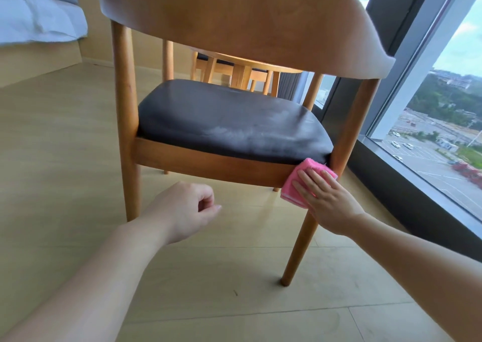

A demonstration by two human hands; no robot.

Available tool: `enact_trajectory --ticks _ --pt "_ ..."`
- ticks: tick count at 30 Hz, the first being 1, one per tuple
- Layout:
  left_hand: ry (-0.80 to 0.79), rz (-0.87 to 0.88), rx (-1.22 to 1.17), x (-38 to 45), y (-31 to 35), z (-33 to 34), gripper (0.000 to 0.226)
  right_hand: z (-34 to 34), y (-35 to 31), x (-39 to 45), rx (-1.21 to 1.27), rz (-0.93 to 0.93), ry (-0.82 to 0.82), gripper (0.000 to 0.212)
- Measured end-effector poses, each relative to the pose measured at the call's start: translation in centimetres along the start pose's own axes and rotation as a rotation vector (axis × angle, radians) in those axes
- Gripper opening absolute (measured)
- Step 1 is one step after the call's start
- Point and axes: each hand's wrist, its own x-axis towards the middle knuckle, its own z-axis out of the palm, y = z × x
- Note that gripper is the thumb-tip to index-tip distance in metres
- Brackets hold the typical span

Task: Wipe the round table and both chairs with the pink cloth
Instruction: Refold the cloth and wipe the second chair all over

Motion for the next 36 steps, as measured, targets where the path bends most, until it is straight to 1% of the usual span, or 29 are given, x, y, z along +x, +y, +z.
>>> enact_trajectory --ticks 2,5,8,13,16,19,22,25,31,36 --pt "0.002 -0.002 -0.004 -0.4 -0.8 -0.6 0.033 -0.6 -1.1 1.4 0.018 -0.015 0.04 0.077" --pt "0.001 -0.003 -0.011 -1.1 -1.8 -1.8 0.032 -1.2 -3.1 2.8 0.032 0.014 0.043 0.081" --pt "0.007 -0.011 0.001 -1.9 -3.0 -3.3 0.031 -1.9 -4.7 4.6 0.024 -0.016 0.075 0.08" --pt "0.026 -0.073 -0.002 -3.8 -5.6 -5.9 0.032 -4.2 -8.8 9.0 0.016 -0.04 0.077 0.077" --pt "0.035 -0.117 -0.02 -5.0 -6.8 -7.5 0.024 -5.6 -11.3 11.7 -0.02 -0.043 0.083 0.076" --pt "0.065 -0.157 0.012 -6.2 -8.1 -9.2 0.022 -7.4 -14.2 15.6 -0.053 -0.072 0.101 0.073" --pt "0.103 -0.196 0.029 -7.2 -9.1 -10.6 0.026 -9.5 -17.0 19.7 -0.046 -0.084 0.111 0.07" --pt "0.102 -0.228 0.028 -8.4 -9.9 -11.9 0.031 -11.3 -19.1 23.0 -0.056 -0.089 0.119 0.067" --pt "0.117 -0.272 0.059 -10.2 -12.0 -13.7 0.033 -12.2 -20.3 24.4 -0.001 -0.096 0.124 0.067" --pt "0.156 -0.24 0.074 -9.2 -11.6 -12.8 0.033 -13.3 -20.1 23.9 0.058 -0.153 0.107 0.066"
